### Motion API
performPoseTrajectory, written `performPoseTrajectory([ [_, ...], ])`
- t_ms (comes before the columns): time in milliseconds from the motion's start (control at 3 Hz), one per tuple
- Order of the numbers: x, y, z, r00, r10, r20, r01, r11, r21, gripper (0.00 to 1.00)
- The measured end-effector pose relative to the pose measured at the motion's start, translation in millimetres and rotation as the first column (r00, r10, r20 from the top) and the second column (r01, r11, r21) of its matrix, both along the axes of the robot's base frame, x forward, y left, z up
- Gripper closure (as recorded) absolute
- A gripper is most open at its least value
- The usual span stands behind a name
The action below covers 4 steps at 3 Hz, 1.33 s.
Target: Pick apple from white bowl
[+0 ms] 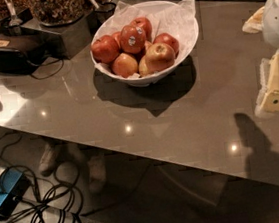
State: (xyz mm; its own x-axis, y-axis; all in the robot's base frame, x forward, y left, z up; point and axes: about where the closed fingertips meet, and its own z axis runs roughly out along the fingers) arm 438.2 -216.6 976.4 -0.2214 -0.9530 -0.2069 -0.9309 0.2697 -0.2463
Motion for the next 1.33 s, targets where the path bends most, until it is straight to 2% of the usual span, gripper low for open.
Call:
performPoseTrajectory([
  [333, 0, 0, 0, 1.0000, 0.000, 0.000, 0.000, 1.000, 0.000, 0.00],
  [667, 7, 6, 1, 0.9983, -0.050, -0.030, 0.050, 0.999, 0.009, 0.00],
  [1000, 27, 25, 3, 0.9929, -0.098, -0.068, 0.098, 0.995, -0.005, 0.00],
  [1333, 46, 56, 0, 0.9926, -0.081, -0.090, 0.078, 0.996, -0.044, 0.00],
])
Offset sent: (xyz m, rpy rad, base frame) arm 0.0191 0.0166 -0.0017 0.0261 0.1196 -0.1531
